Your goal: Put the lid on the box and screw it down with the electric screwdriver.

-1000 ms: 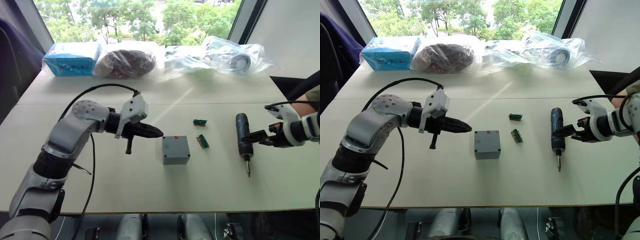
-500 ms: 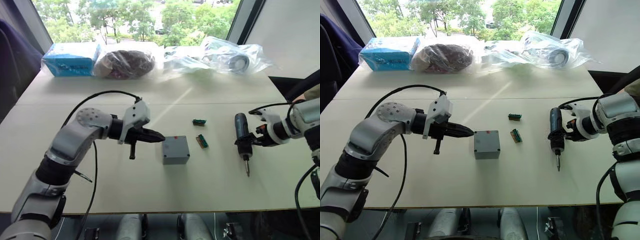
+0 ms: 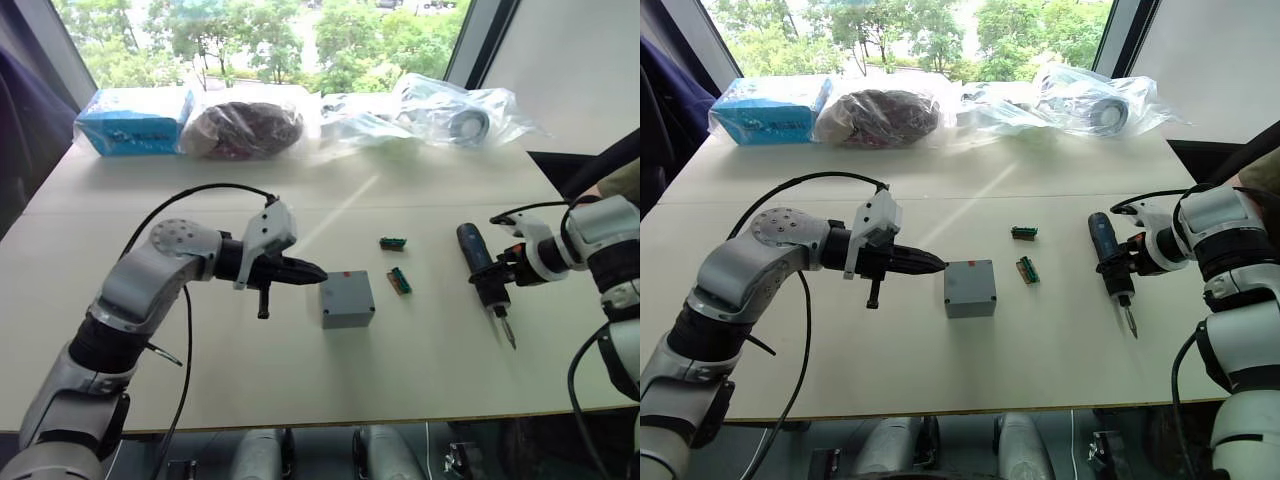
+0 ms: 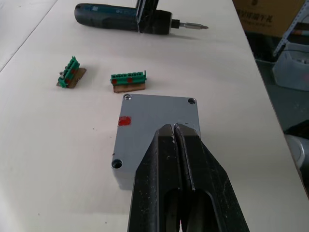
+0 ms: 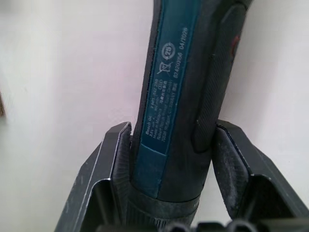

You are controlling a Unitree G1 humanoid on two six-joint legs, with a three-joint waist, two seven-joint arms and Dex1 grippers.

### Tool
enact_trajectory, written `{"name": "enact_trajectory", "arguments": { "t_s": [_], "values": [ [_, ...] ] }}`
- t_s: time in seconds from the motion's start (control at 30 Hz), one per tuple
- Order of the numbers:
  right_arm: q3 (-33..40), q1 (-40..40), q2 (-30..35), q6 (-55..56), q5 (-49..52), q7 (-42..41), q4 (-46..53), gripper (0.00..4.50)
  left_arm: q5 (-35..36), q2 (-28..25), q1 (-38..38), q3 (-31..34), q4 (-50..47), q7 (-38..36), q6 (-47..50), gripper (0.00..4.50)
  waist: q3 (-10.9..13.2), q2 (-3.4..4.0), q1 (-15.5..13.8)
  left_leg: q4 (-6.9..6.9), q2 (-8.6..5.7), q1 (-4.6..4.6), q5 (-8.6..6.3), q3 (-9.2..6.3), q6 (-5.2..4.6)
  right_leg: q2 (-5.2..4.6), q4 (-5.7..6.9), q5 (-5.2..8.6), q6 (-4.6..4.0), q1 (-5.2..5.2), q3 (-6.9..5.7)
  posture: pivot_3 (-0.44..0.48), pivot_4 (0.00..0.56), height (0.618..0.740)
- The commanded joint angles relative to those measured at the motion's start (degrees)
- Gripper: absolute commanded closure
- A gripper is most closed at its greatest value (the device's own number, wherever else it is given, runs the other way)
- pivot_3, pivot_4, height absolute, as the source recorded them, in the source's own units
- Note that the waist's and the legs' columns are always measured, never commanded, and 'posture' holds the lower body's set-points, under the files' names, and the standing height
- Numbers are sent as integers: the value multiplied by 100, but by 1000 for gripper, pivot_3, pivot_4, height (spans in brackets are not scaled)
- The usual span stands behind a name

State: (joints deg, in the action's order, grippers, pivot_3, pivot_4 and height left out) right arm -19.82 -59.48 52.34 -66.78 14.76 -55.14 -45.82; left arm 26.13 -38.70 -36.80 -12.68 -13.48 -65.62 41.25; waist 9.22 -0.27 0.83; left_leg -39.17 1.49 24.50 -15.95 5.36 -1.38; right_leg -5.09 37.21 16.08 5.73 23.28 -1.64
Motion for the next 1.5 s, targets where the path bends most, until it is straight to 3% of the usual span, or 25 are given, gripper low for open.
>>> {"name": "enact_trajectory", "arguments": {
  "t_s": [0.03, 0.13, 0.3, 0.4, 0.57, 1.03, 1.5],
  "values": [
    [2359, -405, -152, 897, 872, 738, 1084, 2562, -60, -78, -232, 59, 282, -172, -178, 4500, 23, 37, -3, 1, 0, 7, 8, 11, 13, -1, 5, -1, 3, 15, 10, 0, 150, 740],
    [3980, 197, -867, 998, 1691, 1535, 2827, 2562, -131, -101, -375, -19, 493, -324, -254, 4500, 28, 37, 5, 19, 17, 15, 16, 20, 28, 15, 0, 0, 3, 35, 14, 0, 150, 740],
    [5142, 1170, -2427, 840, 3061, 2611, 5583, 2562, -335, 45, -603, -233, 798, -439, -447, 4500, 26, 34, -111, 30, 43, 23, 26, -9, 45, 46, 0, 3, -1, 25, -14, 0, 150, 740],
    [5233, 1678, -3219, 943, 3710, 3027, 6441, 2562, -458, 315, -758, -316, 1064, -317, -527, 4500, 27, 34, -164, 8, 28, 23, 26, -4, 45, 30, -1, 1, 0, 18, -8, 0, 150, 740],
    [4536, 2501, -3635, 1472, 3492, 3282, 7351, 2562, -523, 391, -714, -569, 891, -505, -505, 4500, 27, 34, -157, 1, 4, 24, 19, -2, 33, 7, -3, -5, 7, 15, -5, 0, 150, 740],
    [3067, 3646, -3743, 3278, 2082, 3306, 7490, 2562, -1204, 751, -639, -1242, 1324, -552, -1070, 4500, 27, 34, -137, 3, 5, 25, 18, -5, 31, 14, -2, -4, 7, 20, -2, 0, 150, 740],
    [2553, 4122, -4078, 4195, 1503, 3431, 7285, 2562, -1294, 825, -671, -1171, 1503, -606, -1069, 4500, 26, 33, -139, 1, 6, 24, 19, -8, 31, 14, -1, -4, 7, 17, -4, 0, 150, 740]
  ]
}}
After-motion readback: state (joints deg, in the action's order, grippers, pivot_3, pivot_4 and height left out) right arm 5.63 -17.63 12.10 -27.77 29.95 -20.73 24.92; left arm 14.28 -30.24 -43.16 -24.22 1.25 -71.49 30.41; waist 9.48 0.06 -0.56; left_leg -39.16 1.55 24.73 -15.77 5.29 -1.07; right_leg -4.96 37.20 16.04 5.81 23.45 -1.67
